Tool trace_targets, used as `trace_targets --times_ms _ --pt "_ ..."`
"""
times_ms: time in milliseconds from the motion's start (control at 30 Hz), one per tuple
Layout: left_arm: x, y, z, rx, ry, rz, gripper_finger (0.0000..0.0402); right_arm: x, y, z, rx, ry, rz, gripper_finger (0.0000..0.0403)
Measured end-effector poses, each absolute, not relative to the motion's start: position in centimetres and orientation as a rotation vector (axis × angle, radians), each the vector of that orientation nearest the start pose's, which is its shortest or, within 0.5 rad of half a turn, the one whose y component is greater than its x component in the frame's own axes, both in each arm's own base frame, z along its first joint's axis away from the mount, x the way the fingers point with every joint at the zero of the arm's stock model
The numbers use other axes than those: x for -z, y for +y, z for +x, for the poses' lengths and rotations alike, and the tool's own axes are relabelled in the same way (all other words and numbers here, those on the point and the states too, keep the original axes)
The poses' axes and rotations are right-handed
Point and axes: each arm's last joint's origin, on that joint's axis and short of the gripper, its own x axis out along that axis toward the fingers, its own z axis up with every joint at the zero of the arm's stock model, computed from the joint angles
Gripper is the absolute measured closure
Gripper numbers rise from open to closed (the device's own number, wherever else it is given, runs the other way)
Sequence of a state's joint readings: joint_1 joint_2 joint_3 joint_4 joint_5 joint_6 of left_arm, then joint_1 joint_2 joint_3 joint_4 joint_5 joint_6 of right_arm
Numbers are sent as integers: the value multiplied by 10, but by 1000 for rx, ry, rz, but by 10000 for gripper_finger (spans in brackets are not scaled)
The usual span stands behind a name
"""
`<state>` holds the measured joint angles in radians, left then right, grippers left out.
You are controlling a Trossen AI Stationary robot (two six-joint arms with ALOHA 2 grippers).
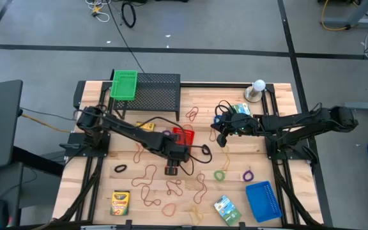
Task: Pick & Place Office Desk Supplies
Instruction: Put the red bin on the shelf
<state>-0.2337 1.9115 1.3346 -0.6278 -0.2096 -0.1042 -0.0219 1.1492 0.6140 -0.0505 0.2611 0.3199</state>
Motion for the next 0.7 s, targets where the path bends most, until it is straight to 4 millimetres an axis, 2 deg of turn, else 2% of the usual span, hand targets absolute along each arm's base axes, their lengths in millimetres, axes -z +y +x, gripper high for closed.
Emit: trace_targets --times_ms 100,167,333,400,500,600,700 --pt "-171 -79 372 -86 1210 168 257 -218 -13 233 364 530 238 394" --pt "-171 -79 373 -94 1203 159 277 -218 -13 233 364 531 235 394" --pt "-179 -80 374 -83 1200 172 372 -219 -13 233 363 523 237 394" --pt "-189 -81 374 -85 1204 173 386 -219 -13 233 363 522 237 394" --pt "-219 -82 378 -71 1169 180 386 -219 -13 234 362 518 238 394" --pt "-264 -84 376 -70 1101 178 387 -220 -13 234 362 514 239 394" --pt "-311 -80 365 -110 1076 174 387 -220 -13 234 361 511 239 394"
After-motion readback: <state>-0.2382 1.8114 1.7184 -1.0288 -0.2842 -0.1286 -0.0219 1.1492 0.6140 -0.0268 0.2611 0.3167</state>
